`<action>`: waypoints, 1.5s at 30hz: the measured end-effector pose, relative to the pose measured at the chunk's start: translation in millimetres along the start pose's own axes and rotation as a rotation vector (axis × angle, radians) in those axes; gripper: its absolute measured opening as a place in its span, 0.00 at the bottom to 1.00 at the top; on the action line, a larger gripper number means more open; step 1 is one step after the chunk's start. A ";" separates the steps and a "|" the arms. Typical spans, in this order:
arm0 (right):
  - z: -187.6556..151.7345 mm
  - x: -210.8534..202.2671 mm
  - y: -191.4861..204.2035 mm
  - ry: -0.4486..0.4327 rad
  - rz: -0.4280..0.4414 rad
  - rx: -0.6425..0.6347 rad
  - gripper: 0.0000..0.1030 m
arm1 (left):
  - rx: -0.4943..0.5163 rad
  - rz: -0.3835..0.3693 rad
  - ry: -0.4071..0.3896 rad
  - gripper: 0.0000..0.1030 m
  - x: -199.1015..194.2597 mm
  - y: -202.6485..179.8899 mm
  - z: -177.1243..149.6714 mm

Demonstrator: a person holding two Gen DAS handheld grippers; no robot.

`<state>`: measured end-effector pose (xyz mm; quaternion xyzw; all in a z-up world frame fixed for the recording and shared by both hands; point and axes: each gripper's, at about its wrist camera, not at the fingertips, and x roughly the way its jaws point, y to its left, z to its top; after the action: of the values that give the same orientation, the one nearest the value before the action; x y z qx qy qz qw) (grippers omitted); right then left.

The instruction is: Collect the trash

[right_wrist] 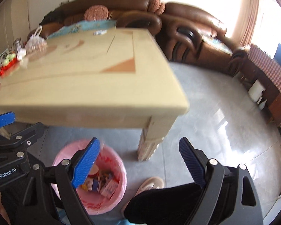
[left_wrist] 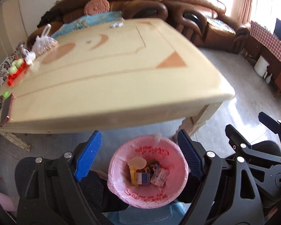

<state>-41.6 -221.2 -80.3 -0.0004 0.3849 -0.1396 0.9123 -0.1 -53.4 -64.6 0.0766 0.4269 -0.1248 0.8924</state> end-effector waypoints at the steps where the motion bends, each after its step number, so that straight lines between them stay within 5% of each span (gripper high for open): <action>1: 5.1 -11.2 -1.9 -0.028 -0.018 0.007 0.85 | -0.003 0.005 -0.022 0.79 -9.1 -0.4 3.1; 10: 40.1 -112.6 -19.0 -0.247 -0.042 0.049 0.93 | -0.033 0.078 -0.301 0.93 -117.5 0.0 25.3; 21: 58.1 -186.1 2.6 -0.355 -0.118 -0.003 0.93 | -0.086 0.068 -0.425 0.94 -182.1 7.4 28.9; 31: 55.7 -231.7 -9.4 -0.446 -0.135 0.053 0.93 | -0.167 0.096 -0.424 0.94 -196.8 26.3 25.6; 45: 53.5 -225.9 -4.0 -0.423 -0.098 0.056 0.93 | -0.142 0.106 -0.390 0.94 -185.4 23.2 21.7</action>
<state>-155.2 -173.1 116.4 -0.0231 0.1805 -0.1912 0.9645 -89.4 -7.3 94.4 0.0103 0.2491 -0.0596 0.9666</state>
